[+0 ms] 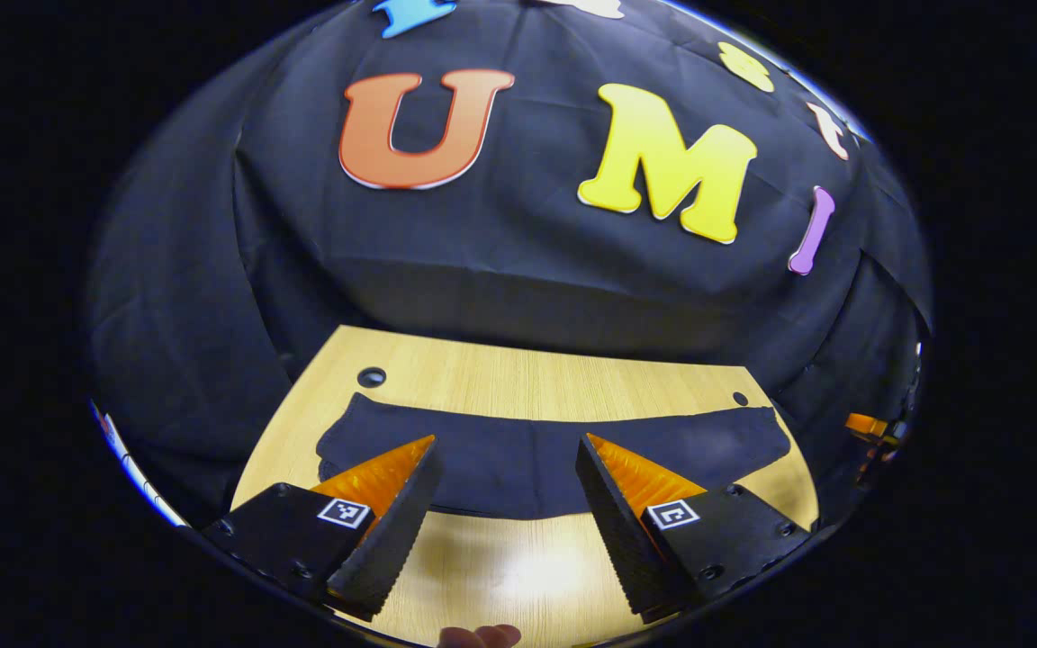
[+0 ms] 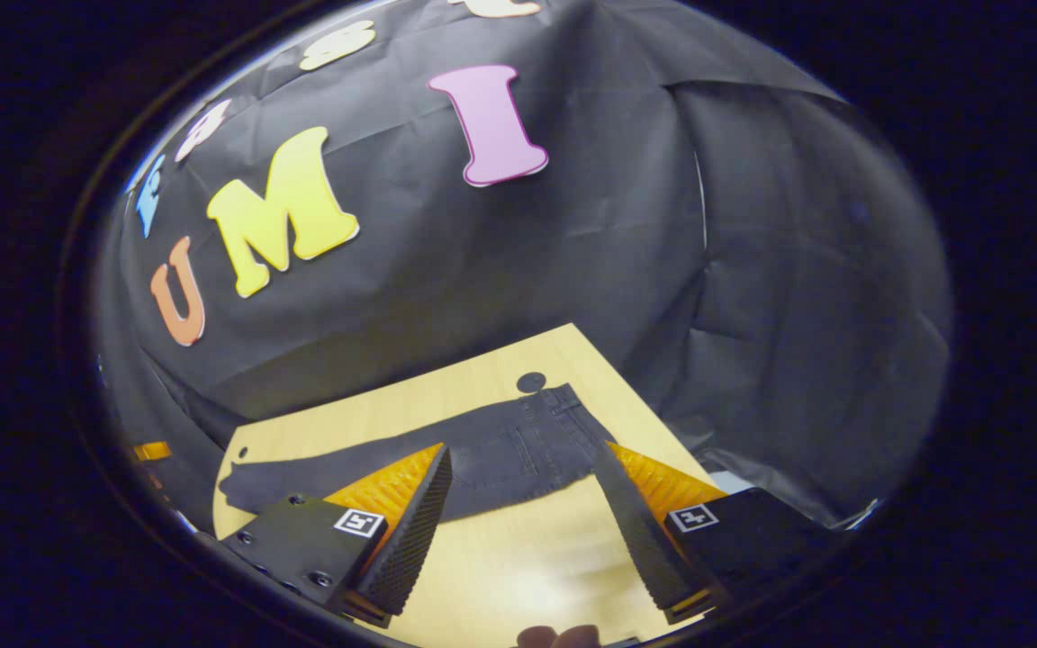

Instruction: Grasp the waist and the cuffs of the jeans and fold them to make the two legs overlap; first hold the waist and fold one-third of the jeans toward the cuffs, then hold the cuffs and fold the remaining one-third in the same direction to finish folding.

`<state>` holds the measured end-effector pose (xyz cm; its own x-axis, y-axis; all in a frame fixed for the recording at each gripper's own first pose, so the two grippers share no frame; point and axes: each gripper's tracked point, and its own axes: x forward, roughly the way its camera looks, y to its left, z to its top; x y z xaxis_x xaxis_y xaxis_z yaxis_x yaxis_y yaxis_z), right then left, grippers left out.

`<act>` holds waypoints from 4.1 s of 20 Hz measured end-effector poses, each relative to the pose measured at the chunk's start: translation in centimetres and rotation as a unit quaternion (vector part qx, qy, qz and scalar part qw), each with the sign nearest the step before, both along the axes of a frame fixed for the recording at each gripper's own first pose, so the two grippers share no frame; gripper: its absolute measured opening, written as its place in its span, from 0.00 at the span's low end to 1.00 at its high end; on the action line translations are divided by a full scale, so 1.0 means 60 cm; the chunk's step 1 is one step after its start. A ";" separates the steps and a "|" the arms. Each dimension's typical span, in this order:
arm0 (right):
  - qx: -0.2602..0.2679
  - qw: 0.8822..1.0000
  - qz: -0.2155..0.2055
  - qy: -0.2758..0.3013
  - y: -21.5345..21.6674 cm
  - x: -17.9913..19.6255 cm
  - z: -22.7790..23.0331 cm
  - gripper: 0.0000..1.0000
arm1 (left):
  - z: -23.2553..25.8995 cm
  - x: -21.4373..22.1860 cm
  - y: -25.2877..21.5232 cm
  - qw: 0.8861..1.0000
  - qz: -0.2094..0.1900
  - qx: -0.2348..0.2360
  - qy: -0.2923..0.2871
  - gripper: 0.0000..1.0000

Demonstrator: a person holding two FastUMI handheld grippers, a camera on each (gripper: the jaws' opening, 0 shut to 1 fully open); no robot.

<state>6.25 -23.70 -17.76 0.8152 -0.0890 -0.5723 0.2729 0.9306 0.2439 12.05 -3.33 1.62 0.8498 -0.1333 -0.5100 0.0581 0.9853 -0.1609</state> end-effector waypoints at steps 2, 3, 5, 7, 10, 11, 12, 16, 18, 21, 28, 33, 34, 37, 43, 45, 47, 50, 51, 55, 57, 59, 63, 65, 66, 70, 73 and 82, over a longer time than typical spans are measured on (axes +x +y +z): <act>-0.022 1.000 0.009 -0.001 0.002 -0.044 -0.004 0.98 | -0.010 -0.046 -0.026 1.000 0.025 -0.003 -0.017 0.96; -0.025 1.000 0.014 -0.001 0.005 -0.062 -0.007 0.98 | -0.021 -0.063 -0.029 0.999 0.037 -0.007 -0.019 0.96; -0.026 1.000 0.017 0.001 0.003 -0.060 -0.021 0.98 | -0.027 -0.078 -0.039 0.998 0.056 -0.022 -0.023 0.96; -0.020 1.000 0.011 0.003 0.002 -0.054 -0.037 0.98 | -0.021 -0.082 -0.048 0.997 0.058 -0.034 -0.024 0.96; -0.017 1.000 -0.007 0.006 -0.030 -0.009 -0.095 0.98 | -0.010 -0.076 -0.057 0.998 0.056 -0.026 -0.013 0.98; -0.007 1.000 -0.013 0.010 -0.034 0.012 -0.118 0.98 | -0.003 -0.072 -0.061 0.998 0.054 -0.024 -0.014 0.99; 0.000 1.000 -0.021 0.014 -0.042 0.036 -0.143 0.98 | 0.003 -0.070 -0.064 0.998 0.055 -0.020 -0.013 0.99; 0.027 0.998 -0.061 0.021 -0.092 0.114 -0.234 0.99 | 0.003 -0.063 -0.088 0.999 0.054 -0.008 -0.002 0.98; 0.032 0.997 -0.071 0.029 -0.116 0.144 -0.277 0.98 | -0.004 -0.065 -0.103 0.999 0.052 -0.007 0.006 0.98; 0.025 0.997 -0.064 0.039 -0.135 0.175 -0.329 0.99 | -0.010 -0.065 -0.124 0.999 0.044 -0.002 0.018 0.98; 0.004 0.999 -0.008 0.052 -0.111 0.195 -0.377 0.98 | -0.031 -0.058 -0.127 0.998 0.048 -0.006 0.040 0.99; 0.047 0.997 -0.004 0.057 -0.092 0.196 -0.377 0.76 | -0.043 -0.062 -0.118 0.997 0.056 -0.022 0.048 0.99; 0.048 0.997 -0.015 0.056 -0.095 0.196 -0.375 0.63 | -0.042 -0.063 -0.114 0.997 0.057 -0.023 0.050 0.99; 0.068 0.995 -0.043 0.059 -0.098 0.201 -0.363 0.36 | -0.039 -0.073 -0.093 0.996 0.065 -0.024 0.049 0.99; 0.030 0.997 -0.049 0.047 -0.087 0.195 -0.288 0.07 | -0.017 -0.084 -0.053 0.996 0.077 -0.038 0.019 0.98; 0.020 0.999 -0.042 0.028 -0.071 0.179 -0.227 0.07 | -0.015 -0.086 -0.044 0.996 0.077 -0.036 0.008 0.98; -0.001 1.000 -0.028 0.009 -0.040 0.169 -0.168 0.07 | -0.009 -0.093 -0.025 0.996 0.078 -0.034 -0.006 0.99; -0.035 0.999 0.004 -0.023 0.037 0.180 -0.082 0.07 | -0.003 -0.099 0.002 0.996 0.083 -0.033 -0.024 0.98; -0.044 0.998 0.019 -0.033 0.068 0.173 -0.053 0.07 | -0.002 -0.098 0.017 0.995 0.087 -0.030 -0.033 0.99; -0.085 0.990 0.088 -0.076 0.224 0.177 0.056 0.07 | 0.003 -0.096 0.091 0.991 0.113 -0.013 -0.068 0.98; -0.088 0.984 0.124 -0.091 0.319 0.182 0.084 0.03 | 0.005 -0.096 0.124 0.989 0.119 -0.005 -0.085 0.98; -0.087 0.978 0.160 -0.099 0.416 0.184 0.094 0.07 | 0.002 -0.104 0.154 0.988 0.122 0.004 -0.093 0.99; -0.097 0.965 0.225 -0.090 0.588 0.184 0.053 0.03 | -0.005 -0.126 0.204 0.985 0.137 0.008 -0.101 0.98; -0.104 0.960 0.250 -0.073 0.671 0.195 -0.004 0.03 | -0.007 -0.137 0.225 0.983 0.148 0.004 -0.106 0.98; -0.103 0.958 0.261 -0.061 0.709 0.196 -0.036 0.03 | -0.007 -0.141 0.234 0.982 0.153 -0.001 -0.109 0.98; -0.135 0.944 0.301 -0.013 0.832 0.206 -0.172 0.07 | -0.025 -0.152 0.276 0.978 0.178 -0.002 -0.106 0.98; -0.178 0.927 0.331 0.023 0.885 0.201 -0.258 0.07 | -0.045 -0.162 0.299 0.976 0.195 -0.011 -0.095 0.98; -0.170 0.908 0.381 0.046 0.948 0.200 -0.324 0.31 | -0.095 -0.153 0.303 0.974 0.210 -0.055 -0.066 0.98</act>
